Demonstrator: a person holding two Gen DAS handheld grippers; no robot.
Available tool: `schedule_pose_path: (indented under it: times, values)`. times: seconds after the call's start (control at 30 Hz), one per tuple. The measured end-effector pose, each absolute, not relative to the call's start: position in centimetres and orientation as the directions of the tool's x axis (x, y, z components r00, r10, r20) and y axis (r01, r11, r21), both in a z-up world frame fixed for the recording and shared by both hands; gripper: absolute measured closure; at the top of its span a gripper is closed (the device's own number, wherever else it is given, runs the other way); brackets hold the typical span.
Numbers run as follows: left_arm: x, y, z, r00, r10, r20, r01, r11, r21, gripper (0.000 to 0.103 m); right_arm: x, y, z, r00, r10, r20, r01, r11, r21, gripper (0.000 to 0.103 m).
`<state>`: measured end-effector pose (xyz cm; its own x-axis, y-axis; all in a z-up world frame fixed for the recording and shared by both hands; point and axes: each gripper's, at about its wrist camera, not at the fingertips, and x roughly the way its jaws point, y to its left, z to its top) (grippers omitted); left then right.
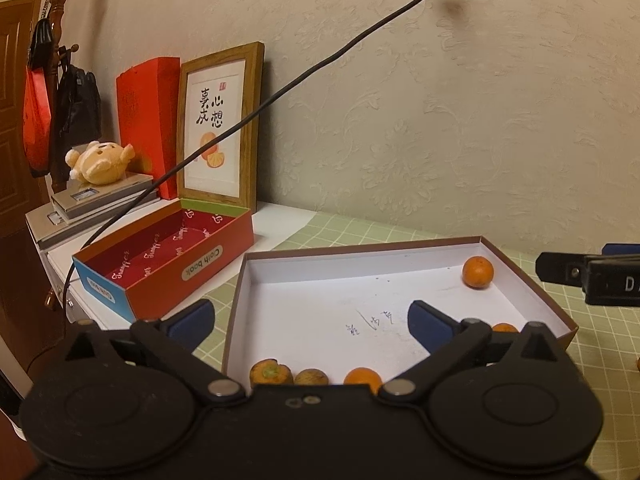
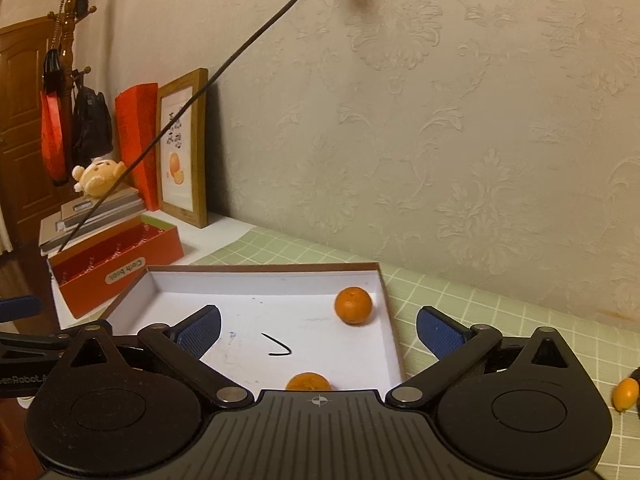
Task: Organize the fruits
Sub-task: 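Open both tools to drop the piece and orange into the box, then withdraw both open tools from the box back toward the table fruits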
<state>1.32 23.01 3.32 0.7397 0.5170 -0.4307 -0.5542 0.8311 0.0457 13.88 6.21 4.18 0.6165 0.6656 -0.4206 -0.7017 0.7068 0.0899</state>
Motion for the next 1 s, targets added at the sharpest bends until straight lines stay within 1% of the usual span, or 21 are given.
schedule_pose_path:
  times: [0.23, 0.37, 0.43, 0.6, 0.67, 0.73, 0.8, 1.0]
  values:
    - [2.1, 21.7, 3.2, 0.753, 0.494, -0.434, -0.521, 0.851, 0.065, 0.006, 14.3, 4.3, 4.4, 0.642, 0.642, -0.419, -0.673, 0.733, 0.094, 0.0]
    - [2.8, 20.0, 3.4, 0.775, 0.484, -0.407, -0.498, 0.864, 0.078, 0.006, 14.8, 2.0, 4.7, 0.672, 0.609, -0.421, -0.637, 0.766, 0.092, 0.0]
    - [3.4, 19.0, 3.4, 0.779, 0.477, -0.408, -0.488, 0.869, 0.085, 0.006, 15.3, 0.6, 5.0, 0.687, 0.59, -0.424, -0.613, 0.784, 0.097, 0.0]
    - [5.5, 16.0, 3.2, 0.801, 0.394, -0.452, -0.402, 0.912, 0.082, 0.006, 16.5, -4.2, 5.6, 0.772, 0.49, -0.405, -0.495, 0.863, 0.1, 0.0]
    - [6.2, 14.9, 3.0, 0.81, 0.354, -0.468, -0.371, 0.927, 0.058, 0.006, 17.0, -6.2, 5.7, 0.8, 0.448, -0.4, -0.449, 0.888, 0.098, 0.0]
    - [6.7, 13.7, 2.9, 0.823, 0.32, -0.469, -0.348, 0.937, 0.029, 0.009, 17.4, -8.2, 5.8, 0.81, 0.423, -0.407, -0.418, 0.902, 0.105, 0.0]
    - [7.1, 12.6, 2.8, 0.837, 0.286, -0.466, -0.317, 0.948, 0.012, 0.008, 17.5, -10.1, 5.9, 0.822, 0.399, -0.407, -0.39, 0.915, 0.109, 0.0]
    - [8.4, 8.9, 2.0, 0.854, 0.226, -0.468, -0.239, 0.97, 0.034, 0.008, 17.1, -14.2, 6.1, 0.843, 0.348, -0.41, -0.336, 0.936, 0.104, 0.0]
